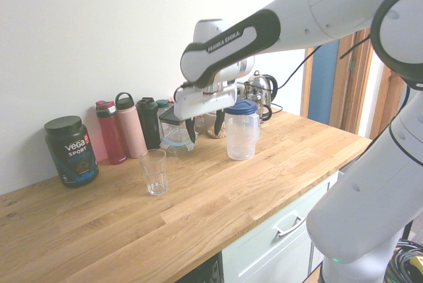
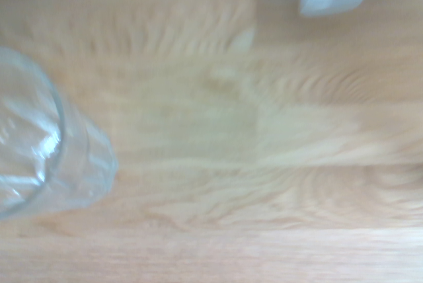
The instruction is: Pour me some water
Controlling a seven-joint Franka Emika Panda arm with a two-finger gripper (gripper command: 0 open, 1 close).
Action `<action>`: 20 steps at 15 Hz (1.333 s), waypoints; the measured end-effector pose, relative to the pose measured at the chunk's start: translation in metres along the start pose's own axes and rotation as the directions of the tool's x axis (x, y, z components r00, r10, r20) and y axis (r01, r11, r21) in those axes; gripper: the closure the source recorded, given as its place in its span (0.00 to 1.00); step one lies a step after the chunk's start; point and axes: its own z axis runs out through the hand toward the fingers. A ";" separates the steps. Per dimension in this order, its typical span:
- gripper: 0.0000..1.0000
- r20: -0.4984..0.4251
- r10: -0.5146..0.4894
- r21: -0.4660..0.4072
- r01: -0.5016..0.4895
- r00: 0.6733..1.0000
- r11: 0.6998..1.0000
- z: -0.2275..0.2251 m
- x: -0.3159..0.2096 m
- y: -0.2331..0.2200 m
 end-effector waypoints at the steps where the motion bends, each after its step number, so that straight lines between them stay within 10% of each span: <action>1: 0.00 -0.005 0.004 0.009 -0.003 1.000 1.000 -0.015 0.006 0.014; 7: 0.00 -0.073 0.033 0.072 -0.028 0.997 0.997 -0.054 0.059 0.102; 13: 0.00 -0.115 0.090 0.086 -0.080 0.989 0.993 0.003 0.088 0.146; 14: 1.00 -0.116 0.092 0.081 -0.083 0.989 0.993 0.013 0.090 0.149; 20: 1.00 -0.131 0.085 0.078 -0.075 0.988 0.994 0.067 0.109 0.139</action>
